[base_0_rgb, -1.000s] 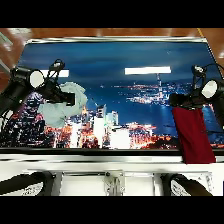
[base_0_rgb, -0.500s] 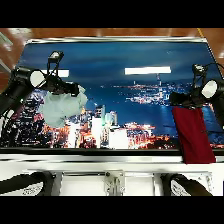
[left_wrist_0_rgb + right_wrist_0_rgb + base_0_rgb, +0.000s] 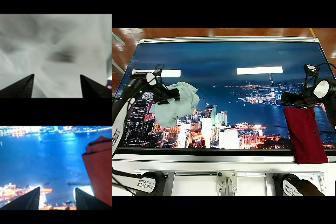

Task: Fold the shirts.

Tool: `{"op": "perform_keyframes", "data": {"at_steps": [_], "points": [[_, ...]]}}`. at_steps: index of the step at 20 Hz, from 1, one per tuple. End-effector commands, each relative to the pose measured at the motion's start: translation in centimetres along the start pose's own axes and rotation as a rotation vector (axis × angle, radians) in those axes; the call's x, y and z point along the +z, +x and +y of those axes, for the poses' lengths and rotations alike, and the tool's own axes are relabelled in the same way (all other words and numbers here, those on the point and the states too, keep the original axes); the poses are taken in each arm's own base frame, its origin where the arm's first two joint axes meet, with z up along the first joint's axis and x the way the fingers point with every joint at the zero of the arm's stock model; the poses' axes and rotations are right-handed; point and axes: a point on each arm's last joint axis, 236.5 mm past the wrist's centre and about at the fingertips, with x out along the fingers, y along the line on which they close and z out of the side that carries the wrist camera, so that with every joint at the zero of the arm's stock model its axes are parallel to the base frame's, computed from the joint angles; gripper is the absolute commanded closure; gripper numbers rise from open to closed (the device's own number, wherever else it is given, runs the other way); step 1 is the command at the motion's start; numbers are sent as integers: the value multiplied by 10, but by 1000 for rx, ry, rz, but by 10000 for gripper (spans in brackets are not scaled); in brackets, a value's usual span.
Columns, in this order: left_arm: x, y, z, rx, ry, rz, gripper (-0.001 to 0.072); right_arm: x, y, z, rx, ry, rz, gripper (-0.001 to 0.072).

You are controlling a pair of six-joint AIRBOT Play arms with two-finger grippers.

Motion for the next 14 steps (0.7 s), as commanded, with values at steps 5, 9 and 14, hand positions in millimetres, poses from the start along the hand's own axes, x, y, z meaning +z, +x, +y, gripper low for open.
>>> {"op": "perform_keyframes", "data": {"at_steps": [5,9,14], "points": [[-8,55,12,19,-65,79,363,-4,0,10,41,17,18,148],[14,23,-5,-15,16,-15,671,-4,0,11,45,18,18,148],[58,-188,-112,-208,288,-475,671,0,-2,13,52,-59,-3,149]]}}
